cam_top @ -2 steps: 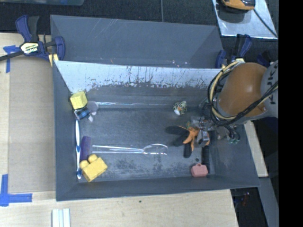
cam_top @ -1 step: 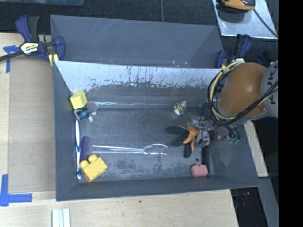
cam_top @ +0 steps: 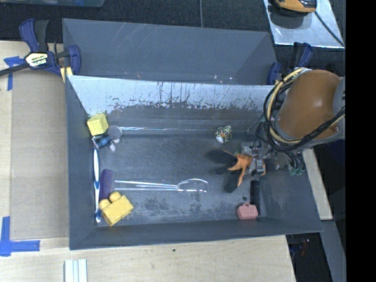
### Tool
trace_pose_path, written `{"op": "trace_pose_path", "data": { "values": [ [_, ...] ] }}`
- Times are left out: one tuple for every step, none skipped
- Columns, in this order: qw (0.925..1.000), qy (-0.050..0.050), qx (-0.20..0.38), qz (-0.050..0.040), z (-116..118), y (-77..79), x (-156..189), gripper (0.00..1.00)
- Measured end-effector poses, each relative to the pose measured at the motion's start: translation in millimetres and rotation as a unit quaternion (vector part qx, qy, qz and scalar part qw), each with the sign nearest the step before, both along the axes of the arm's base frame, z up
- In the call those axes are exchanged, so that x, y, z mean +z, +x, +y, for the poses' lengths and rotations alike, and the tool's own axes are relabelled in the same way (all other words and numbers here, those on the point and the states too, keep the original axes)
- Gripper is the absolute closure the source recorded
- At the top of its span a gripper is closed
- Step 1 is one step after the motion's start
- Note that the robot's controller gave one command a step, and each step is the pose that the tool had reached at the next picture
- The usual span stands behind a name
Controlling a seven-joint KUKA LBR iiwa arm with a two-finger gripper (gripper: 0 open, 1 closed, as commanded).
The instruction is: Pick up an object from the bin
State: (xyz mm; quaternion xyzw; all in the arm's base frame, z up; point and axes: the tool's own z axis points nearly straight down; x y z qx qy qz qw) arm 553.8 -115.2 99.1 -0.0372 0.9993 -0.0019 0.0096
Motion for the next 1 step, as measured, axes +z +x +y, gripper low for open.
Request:
{"op": "trace_pose_path", "data": {
  "values": [
    [1.0000,0.000,-0.001,-0.0004,-0.1,0.3,43.1,1.00]
  ]
}}
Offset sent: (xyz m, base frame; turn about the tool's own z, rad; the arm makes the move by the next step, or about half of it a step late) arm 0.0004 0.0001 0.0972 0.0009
